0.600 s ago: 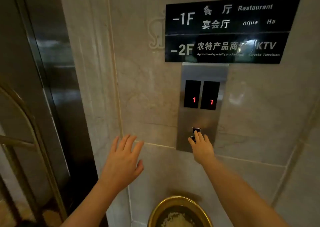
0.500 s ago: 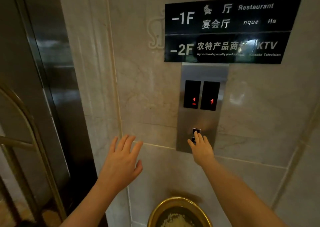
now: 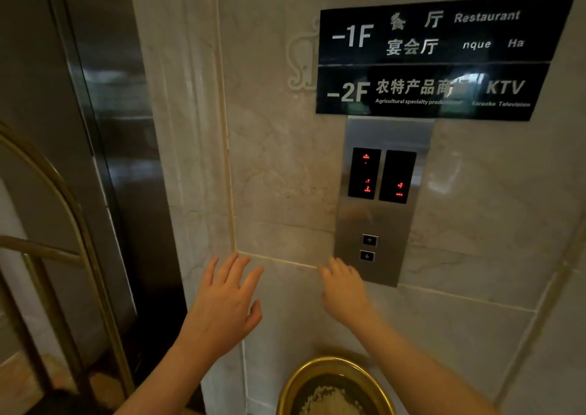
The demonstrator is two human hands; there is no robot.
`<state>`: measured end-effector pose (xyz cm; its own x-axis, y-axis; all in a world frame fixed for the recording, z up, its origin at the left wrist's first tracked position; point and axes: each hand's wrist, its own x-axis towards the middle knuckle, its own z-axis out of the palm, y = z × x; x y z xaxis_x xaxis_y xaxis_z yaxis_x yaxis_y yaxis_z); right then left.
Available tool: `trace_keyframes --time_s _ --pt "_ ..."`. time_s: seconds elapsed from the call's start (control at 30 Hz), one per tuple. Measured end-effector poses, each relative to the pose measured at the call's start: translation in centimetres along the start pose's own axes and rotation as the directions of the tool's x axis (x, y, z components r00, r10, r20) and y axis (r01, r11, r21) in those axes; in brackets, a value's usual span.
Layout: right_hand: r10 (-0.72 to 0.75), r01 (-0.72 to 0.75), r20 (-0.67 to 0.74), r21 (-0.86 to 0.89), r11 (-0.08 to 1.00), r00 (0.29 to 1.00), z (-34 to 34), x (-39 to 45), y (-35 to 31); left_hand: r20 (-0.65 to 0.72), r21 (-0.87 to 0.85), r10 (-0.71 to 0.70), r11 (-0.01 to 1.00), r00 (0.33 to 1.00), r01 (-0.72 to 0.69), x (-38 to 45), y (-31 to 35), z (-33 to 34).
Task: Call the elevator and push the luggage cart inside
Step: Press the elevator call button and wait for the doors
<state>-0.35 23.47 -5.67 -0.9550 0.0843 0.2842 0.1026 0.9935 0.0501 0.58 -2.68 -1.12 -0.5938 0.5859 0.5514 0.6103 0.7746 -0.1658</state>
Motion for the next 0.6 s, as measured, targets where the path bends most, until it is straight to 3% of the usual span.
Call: trace_keyframes --time_s 0.1,0.3,0.4,0.6 --pt "-0.038 0.039 -0.013 0.074 0.996 0.999 -0.8 -3.9 -5.3 0.008 -0.007 -0.013 1.000 1.000 0.013 -3.1 -1.9 -1.1" --pt "0.013 -0.023 0.054 0.181 0.983 0.998 -0.3 -11.5 -15.0 0.036 -0.046 -0.038 0.998 0.999 0.040 -12.2 -5.9 -2.8" --pt "-0.002 0.004 -0.007 0.220 0.975 1.000 0.6 -16.1 -22.2 0.081 -0.097 -0.042 0.994 0.996 0.050 -19.1 -8.9 -3.7" --pt "-0.007 0.004 0.016 0.192 0.981 1.000 0.1 -24.1 -38.7 0.110 -0.114 0.018 0.993 0.994 -0.006 -31.4 -16.2 -6.9"
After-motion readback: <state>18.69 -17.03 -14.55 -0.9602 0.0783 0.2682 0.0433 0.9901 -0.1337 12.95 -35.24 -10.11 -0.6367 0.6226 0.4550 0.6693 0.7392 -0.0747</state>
